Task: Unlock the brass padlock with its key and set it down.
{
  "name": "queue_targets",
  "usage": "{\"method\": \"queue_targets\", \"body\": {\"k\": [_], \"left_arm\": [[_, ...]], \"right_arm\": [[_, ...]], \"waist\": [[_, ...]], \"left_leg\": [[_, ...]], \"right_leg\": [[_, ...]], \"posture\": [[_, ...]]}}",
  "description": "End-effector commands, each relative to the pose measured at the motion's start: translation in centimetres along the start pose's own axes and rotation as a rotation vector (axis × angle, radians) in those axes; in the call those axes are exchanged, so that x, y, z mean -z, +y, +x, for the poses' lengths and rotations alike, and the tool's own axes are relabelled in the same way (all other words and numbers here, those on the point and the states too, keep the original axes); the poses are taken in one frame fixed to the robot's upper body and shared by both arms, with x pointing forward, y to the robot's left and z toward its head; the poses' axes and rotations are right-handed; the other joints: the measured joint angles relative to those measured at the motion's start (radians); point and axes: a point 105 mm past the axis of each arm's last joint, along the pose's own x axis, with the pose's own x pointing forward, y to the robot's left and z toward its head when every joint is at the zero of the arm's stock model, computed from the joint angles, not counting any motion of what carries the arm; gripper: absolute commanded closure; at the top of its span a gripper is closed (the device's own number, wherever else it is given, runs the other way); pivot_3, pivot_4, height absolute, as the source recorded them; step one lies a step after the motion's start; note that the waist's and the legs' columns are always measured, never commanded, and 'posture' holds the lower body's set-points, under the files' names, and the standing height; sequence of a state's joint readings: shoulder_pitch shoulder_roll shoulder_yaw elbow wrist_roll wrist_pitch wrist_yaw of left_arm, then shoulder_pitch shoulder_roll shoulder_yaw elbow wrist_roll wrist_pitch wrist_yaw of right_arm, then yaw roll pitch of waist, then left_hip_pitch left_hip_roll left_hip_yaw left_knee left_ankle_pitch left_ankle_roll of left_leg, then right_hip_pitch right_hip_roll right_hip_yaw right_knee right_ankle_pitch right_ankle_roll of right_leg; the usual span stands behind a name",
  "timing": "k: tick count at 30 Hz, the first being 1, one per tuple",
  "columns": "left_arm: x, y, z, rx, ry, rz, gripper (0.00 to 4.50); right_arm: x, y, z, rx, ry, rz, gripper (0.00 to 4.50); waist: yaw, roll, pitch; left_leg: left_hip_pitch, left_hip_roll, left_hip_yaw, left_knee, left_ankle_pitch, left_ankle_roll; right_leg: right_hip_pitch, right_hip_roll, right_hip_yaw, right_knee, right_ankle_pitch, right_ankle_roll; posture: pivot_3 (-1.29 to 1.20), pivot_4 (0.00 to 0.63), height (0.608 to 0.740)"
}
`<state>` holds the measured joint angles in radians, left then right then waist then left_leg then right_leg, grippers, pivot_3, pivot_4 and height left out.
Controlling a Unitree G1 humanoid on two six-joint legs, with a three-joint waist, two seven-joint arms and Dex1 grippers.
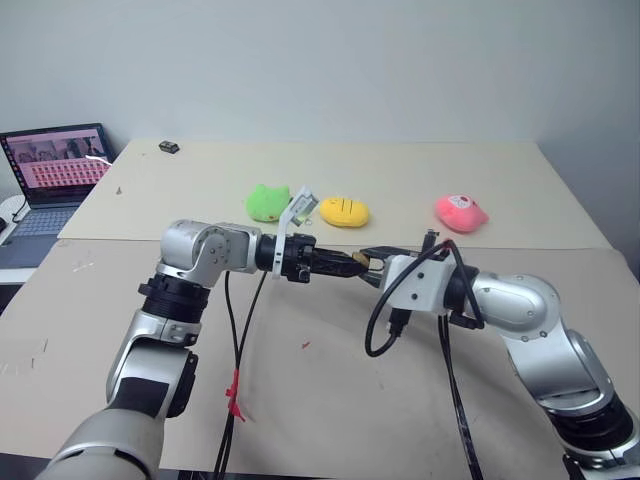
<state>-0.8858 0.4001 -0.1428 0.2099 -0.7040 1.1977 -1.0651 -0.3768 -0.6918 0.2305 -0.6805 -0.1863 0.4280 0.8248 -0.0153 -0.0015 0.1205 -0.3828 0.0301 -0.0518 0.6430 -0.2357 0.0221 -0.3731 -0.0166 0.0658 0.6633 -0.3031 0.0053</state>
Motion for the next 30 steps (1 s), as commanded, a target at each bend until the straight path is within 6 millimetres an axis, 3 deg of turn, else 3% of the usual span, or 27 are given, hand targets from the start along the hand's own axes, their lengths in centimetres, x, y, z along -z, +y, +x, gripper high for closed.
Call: {"method": "queue_targets", "body": {"k": [1, 4, 8, 21, 22, 24, 28, 30], "left_arm": [[-1.2, -0.6, -0.1, 0.007, -0.02, 0.057, 2.12], [-1.3, -0.7, -0.1, 0.017, -0.026, 0.046, 2.82], [-1.4, -0.9, 0.0, 0.028, -0.027, 0.045, 4.44], [-1.2, -0.7, 0.1, 0.013, -0.02, 0.043, 4.46], [-1.2, -0.7, 0.0, 0.012, -0.02, 0.044, 4.46], [-1.2, -0.6, 0.0, 0.01, -0.02, 0.046, 4.46], [-1.2, -0.5, -0.2, 0.006, -0.02, 0.047, 4.46], [-1.2, -0.3, -0.3, -0.002, -0.022, 0.048, 4.46]], "right_arm": [[-1.6, -0.7, -0.2, 0.046, -0.042, -0.04, 3.57], [-1.5, -0.9, -0.2, 0.049, -0.04, -0.041, 3.57], [-1.4, -1.1, -0.4, 0.051, -0.034, -0.044, 3.57], [-1.1, -1.3, -0.4, 0.053, -0.024, -0.033, 3.57], [-1.2, -1.4, -0.3, 0.055, -0.027, -0.026, 2.78], [-1.1, -1.4, -0.3, 0.058, -0.028, -0.019, 2.35], [-0.6, -1.3, -0.4, 0.053, -0.004, -0.015, 1.02], [-0.1, -1.6, -1.0, 0.057, 0.006, 0.044, 1.02]], "waist": [[0.0, 0.001, -0.001], [0.0, 0.009, -0.005], [0.0, 0.01, -0.006], [-0.002, 0.01, -0.006], [-0.002, 0.01, -0.006], [-0.003, 0.01, -0.006], [-0.003, 0.01, -0.006], [-0.001, 0.01, -0.006]], "left_leg": [[0.0, 0.0, 0.0, -0.001, 0.0, 0.0], [0.007, -0.001, 0.001, -0.016, 0.004, 0.005], [0.01, 0.002, -0.001, -0.017, 0.003, 0.006], [0.012, 0.004, -0.001, -0.016, 0.004, 0.005], [0.012, 0.004, -0.001, -0.016, 0.004, 0.005], [0.012, 0.004, -0.001, -0.017, 0.004, 0.005], [0.012, 0.004, -0.001, -0.017, 0.004, 0.005], [0.012, 0.004, -0.001, -0.017, 0.004, 0.005]], "right_leg": [[0.0, 0.0, 0.0, 0.0, 0.0, 0.0], [0.008, -0.001, 0.0, -0.009, 0.003, 0.005], [0.006, 0.003, 0.0, -0.006, -0.001, 0.001], [0.006, 0.006, 0.002, -0.006, -0.001, 0.001], [0.006, 0.006, 0.002, -0.006, -0.001, 0.001], [0.006, 0.006, 0.002, -0.006, -0.001, 0.001], [0.006, 0.007, 0.002, -0.006, -0.001, 0.001], [0.006, 0.007, 0.002, -0.006, -0.001, 0.001]], "posture": [[0.0, 0.15, 0.66], [0.0, 0.15, 0.66], [0.0, 0.15, 0.66], [0.0, 0.15, 0.66], [0.0, 0.15, 0.66], [0.0, 0.15, 0.66], [0.0, 0.15, 0.66], [0.0, 0.15, 0.66]]}}
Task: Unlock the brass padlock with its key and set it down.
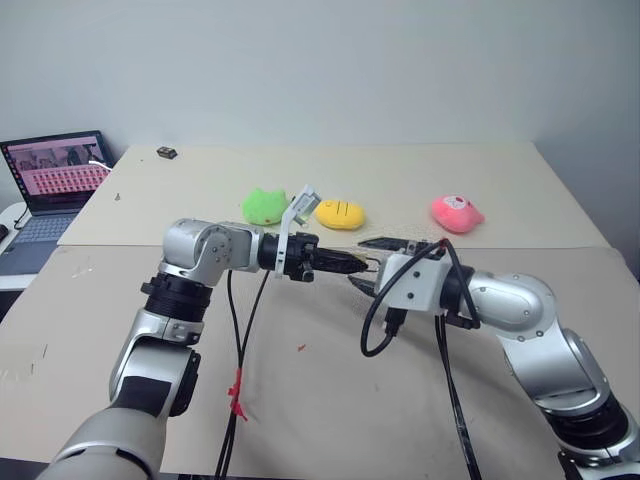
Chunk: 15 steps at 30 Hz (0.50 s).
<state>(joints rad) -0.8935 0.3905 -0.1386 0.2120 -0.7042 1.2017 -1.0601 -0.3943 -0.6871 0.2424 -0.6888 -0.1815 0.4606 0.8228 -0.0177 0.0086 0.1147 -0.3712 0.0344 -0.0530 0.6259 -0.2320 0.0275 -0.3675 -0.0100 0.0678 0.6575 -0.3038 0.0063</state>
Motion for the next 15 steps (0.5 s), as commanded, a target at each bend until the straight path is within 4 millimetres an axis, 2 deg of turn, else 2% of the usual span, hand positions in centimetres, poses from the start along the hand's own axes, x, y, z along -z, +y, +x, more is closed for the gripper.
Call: {"method": "queue_targets", "body": {"k": [1, 5, 10, 15], "left_arm": [[-1.0, -0.1, -0.5, -0.009, -0.019, 0.047, 4.46], [-1.1, 0.0, -0.6, -0.013, -0.02, 0.049, 4.46], [-1.3, 0.1, -0.6, -0.013, -0.023, 0.057, 4.46], [-1.3, 0.0, -0.5, -0.012, -0.022, 0.062, 4.46]], "right_arm": [[0.2, -1.7, -1.6, 0.06, 0.005, 0.059, 1.02], [0.7, -2.7, -2.8, 0.08, 0.012, 0.103, 1.02], [1.3, -3.3, -3.7, 0.092, 0.021, 0.128, 2.34], [0.9, -3.4, -3.7, 0.094, -0.008, 0.151, 4.11]], "waist": [[0.001, 0.0, 0.0], [0.003, 0.0, 0.0], [0.001, -0.002, 0.001], [-0.002, -0.002, 0.002]], "left_leg": [[0.0, 0.0, 0.0, 0.0, 0.0, 0.0], [0.0, 0.0, 0.0, 0.0, 0.0, 0.0], [0.0, 0.0, 0.0, -0.001, 0.0, 0.0], [-0.001, 0.0, 0.001, -0.002, 0.0, 0.0]], "right_leg": [[0.0, 0.0, 0.0, 0.0, 0.0, 0.0], [0.001, -0.001, 0.0, 0.0, 0.0, 0.0], [0.001, 0.0, 0.0, -0.001, 0.0, 0.0], [0.001, 0.0, 0.0, -0.001, 0.0, 0.0]], "posture": [[0.0, 0.15, 0.66], [0.0, 0.15, 0.66], [0.0, 0.15, 0.66], [0.0, 0.15, 0.66]]}}
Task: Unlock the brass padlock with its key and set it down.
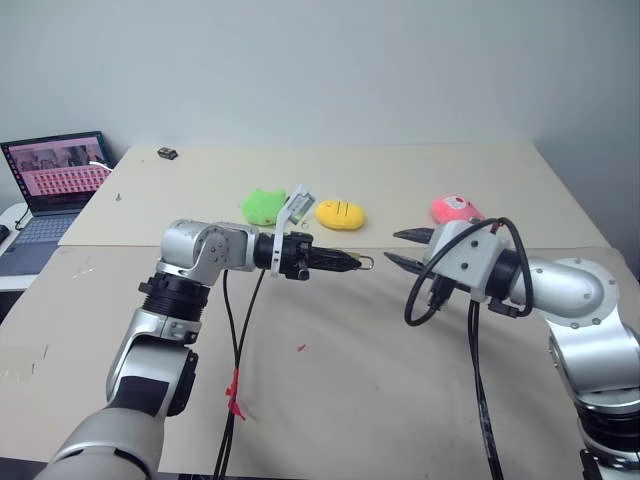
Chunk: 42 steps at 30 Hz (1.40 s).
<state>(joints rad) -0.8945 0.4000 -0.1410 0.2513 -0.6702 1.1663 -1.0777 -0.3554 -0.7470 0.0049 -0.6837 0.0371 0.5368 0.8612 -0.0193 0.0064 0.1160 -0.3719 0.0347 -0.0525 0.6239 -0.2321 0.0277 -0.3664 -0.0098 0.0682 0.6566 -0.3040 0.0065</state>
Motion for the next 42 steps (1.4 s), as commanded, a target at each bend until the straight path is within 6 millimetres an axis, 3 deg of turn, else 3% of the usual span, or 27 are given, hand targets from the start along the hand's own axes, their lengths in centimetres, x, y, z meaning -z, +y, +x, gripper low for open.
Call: {"method": "queue_targets", "body": {"k": [1, 13, 27, 42], "left_arm": [[-1.4, -0.9, 0.1, 0.021, -0.014, 0.062, 4.46], [-1.9, -1.6, 0.6, 0.043, -0.008, 0.076, 4.46], [-1.5, -2.7, 0.6, 0.06, 0.012, 0.066, 4.46], [-1.4, -2.5, 0.4, 0.037, -0.003, 0.06, 4.46]], "right_arm": [[-0.9, -0.5, -0.4, 0.025, -0.03, -0.007, 4.45], [-0.8, 1.2, 1.0, -0.017, -0.048, 0.023, 4.48], [0.1, 1.2, 1.6, -0.018, -0.028, 0.01, 4.48], [-0.2, -1.1, 2.1, -0.018, -0.048, -0.07, 4.48]], "waist": [[0.0, 0.0, 0.0], [0.002, 0.0, 0.0], [0.001, -0.001, 0.0], [0.003, 0.001, 0.0]], "left_leg": [[0.0, 0.0, 0.0, 0.0, 0.0, 0.0], [0.0, 0.0, 0.0, 0.001, 0.0, 0.0], [0.0, 0.0, 0.0, 0.001, 0.0, 0.0], [0.001, 0.0, 0.0, 0.001, 0.0, 0.0]], "right_leg": [[0.0, 0.0, 0.0, 0.0, 0.0, 0.0], [0.0, 0.0, 0.0, 0.0, 0.0, 0.001], [0.0, 0.0, 0.0, 0.0, -0.002, 0.003], [0.0, 0.0, 0.0, 0.0, -0.001, 0.001]], "posture": [[0.0, 0.15, 0.66], [0.0, 0.15, 0.66], [0.0, 0.15, 0.66], [0.0, 0.15, 0.66]]}}
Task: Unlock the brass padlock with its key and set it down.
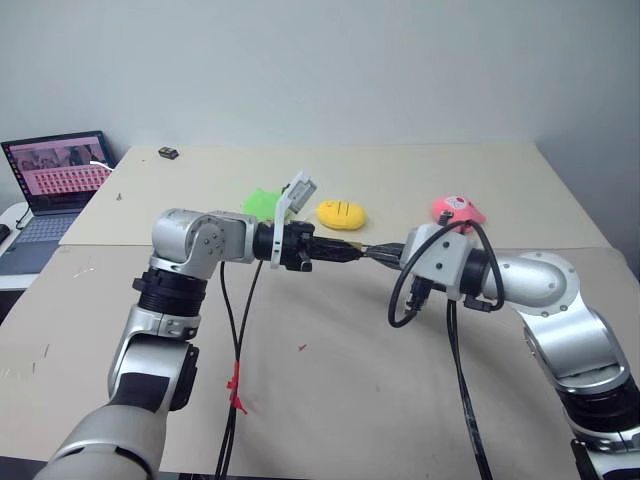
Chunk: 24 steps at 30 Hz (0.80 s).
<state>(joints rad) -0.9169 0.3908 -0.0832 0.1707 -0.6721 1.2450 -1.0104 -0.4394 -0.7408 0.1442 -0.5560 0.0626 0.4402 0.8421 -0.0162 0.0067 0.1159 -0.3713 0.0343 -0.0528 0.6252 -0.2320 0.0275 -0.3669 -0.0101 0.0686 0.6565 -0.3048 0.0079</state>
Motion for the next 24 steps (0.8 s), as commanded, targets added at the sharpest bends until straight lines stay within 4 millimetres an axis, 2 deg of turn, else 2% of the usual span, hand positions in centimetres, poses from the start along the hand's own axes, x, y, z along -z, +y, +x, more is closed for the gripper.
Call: {"method": "queue_targets", "body": {"k": [1, 13, 24], "left_arm": [[-0.1, -1.5, 0.7, 0.078, 0.004, 0.022, 4.46], [-0.4, -1.1, 0.2, 0.057, -0.004, 0.025, 4.46], [-0.3, -1.4, 0.2, 0.061, -0.008, 0.01, 4.46]], "right_arm": [[0.0, -1.8, -0.6, 0.067, 0.015, -0.07, 4.48], [1.4, 0.4, -0.4, 0.053, 0.025, 0.024, 4.48], [3.0, 0.0, -0.8, 0.116, 0.086, -0.027, 4.48]], "waist": [[0.0, 0.001, 0.0], [0.0, 0.0, 0.0], [-0.001, -0.001, 0.0]], "left_leg": [[0.0, 0.0, 0.0, 0.0, 0.0, 0.0], [-0.001, 0.0, 0.0, 0.0, 0.0, 0.0], [-0.001, 0.0, 0.0, 0.0, 0.0, 0.0]], "right_leg": [[0.0, 0.0, 0.0, 0.0, 0.0, -0.001], [0.0, 0.0, 0.0, 0.0, 0.001, -0.001], [0.0, 0.0, 0.0, 0.0, -0.001, 0.001]], "posture": [[0.0, 0.15, 0.66], [0.0, 0.15, 0.66], [0.0, 0.15, 0.66]]}}
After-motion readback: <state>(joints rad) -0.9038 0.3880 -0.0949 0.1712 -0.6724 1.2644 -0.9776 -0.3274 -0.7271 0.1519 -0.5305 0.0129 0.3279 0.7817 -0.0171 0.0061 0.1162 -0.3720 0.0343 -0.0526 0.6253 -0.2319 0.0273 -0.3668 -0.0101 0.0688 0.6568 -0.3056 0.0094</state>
